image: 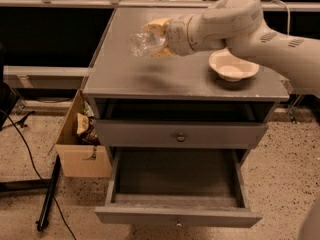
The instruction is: Pick water bottle from middle drawer and place on counter
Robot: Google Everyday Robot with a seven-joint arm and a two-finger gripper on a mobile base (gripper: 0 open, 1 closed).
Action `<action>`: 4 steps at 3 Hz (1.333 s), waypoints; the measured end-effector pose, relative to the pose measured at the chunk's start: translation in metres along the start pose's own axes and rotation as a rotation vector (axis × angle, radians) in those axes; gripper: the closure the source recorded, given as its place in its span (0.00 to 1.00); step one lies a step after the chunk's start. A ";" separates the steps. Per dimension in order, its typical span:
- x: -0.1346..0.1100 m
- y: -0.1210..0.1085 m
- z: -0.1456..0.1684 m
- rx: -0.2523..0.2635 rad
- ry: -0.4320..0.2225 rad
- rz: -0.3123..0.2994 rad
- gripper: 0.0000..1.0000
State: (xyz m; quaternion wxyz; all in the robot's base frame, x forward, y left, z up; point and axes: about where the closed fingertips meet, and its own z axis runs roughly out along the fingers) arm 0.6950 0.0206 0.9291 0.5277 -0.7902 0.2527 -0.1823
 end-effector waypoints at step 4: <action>0.021 0.000 0.009 -0.018 0.032 -0.025 1.00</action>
Offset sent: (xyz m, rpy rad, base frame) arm 0.0181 0.0025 0.0075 0.0374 -0.0164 0.0149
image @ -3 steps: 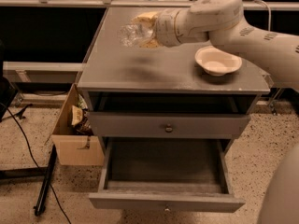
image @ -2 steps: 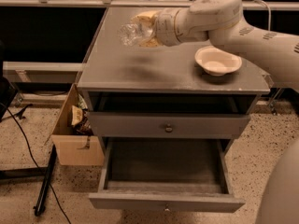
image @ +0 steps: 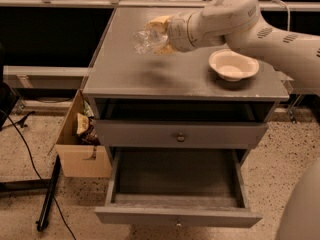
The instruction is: Pick water bottle from middle drawer and place on counter
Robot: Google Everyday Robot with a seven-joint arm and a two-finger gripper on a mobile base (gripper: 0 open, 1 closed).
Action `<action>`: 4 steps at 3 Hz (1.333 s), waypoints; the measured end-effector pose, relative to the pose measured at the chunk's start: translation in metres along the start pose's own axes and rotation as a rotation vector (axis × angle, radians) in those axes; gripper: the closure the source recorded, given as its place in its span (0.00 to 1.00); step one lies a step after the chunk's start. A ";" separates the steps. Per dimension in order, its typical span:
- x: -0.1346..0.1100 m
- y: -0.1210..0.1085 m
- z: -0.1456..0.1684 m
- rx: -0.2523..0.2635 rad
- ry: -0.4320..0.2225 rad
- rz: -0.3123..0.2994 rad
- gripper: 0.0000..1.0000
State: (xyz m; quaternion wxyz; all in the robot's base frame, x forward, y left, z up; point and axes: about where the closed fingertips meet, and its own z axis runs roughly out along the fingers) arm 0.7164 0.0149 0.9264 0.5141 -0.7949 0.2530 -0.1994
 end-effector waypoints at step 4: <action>0.018 0.041 -0.016 -0.165 0.079 0.016 1.00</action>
Offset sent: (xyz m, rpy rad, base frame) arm -0.0018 -0.0401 -0.0294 -0.1230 0.0925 -0.1051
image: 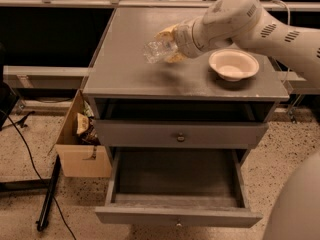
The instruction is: Pick water bottle from middle drawer and place on counter
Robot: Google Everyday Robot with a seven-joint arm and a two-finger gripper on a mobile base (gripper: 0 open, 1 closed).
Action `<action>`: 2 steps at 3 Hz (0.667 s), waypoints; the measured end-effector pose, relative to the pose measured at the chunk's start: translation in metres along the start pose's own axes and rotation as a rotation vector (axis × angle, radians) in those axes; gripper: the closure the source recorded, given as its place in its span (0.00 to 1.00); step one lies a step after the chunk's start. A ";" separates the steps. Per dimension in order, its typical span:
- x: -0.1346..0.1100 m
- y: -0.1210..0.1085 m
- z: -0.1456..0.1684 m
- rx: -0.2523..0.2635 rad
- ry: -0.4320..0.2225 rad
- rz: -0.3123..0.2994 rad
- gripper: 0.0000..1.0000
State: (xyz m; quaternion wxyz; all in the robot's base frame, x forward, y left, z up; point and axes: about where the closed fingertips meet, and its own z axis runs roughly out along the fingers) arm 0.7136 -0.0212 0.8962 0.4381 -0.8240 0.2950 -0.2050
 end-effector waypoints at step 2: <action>0.010 0.026 0.002 -0.056 0.013 0.005 1.00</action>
Offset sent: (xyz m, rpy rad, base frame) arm 0.0039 -0.0316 -0.0389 -0.0710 0.0575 -0.0343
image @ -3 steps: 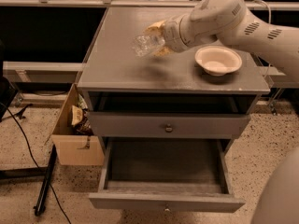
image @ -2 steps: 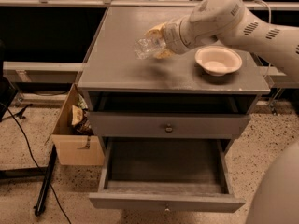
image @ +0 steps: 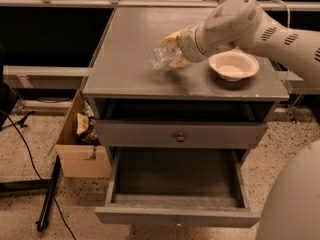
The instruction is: Pick water bottle from middle drawer and place on counter
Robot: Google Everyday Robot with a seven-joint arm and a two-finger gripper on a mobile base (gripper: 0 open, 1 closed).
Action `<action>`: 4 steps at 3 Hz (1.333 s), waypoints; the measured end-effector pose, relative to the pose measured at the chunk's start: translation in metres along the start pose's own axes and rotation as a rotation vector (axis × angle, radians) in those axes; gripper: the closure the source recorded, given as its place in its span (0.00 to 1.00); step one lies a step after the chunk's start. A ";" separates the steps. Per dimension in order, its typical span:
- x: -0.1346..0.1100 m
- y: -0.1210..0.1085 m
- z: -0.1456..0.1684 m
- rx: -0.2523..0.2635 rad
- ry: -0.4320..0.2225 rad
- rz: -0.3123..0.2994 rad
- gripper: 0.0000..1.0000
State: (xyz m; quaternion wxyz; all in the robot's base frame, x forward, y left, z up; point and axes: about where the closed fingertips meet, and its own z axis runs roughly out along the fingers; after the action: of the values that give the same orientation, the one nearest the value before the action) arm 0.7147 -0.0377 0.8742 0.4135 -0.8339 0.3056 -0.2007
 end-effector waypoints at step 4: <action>0.011 0.026 0.008 -0.041 0.012 0.021 0.82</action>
Offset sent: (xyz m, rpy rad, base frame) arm 0.0065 -0.0278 -0.0385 -0.0321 0.0522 -0.0467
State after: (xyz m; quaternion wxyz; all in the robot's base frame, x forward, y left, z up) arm 0.7188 -0.0531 0.8488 0.3965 -0.8377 0.3210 -0.1950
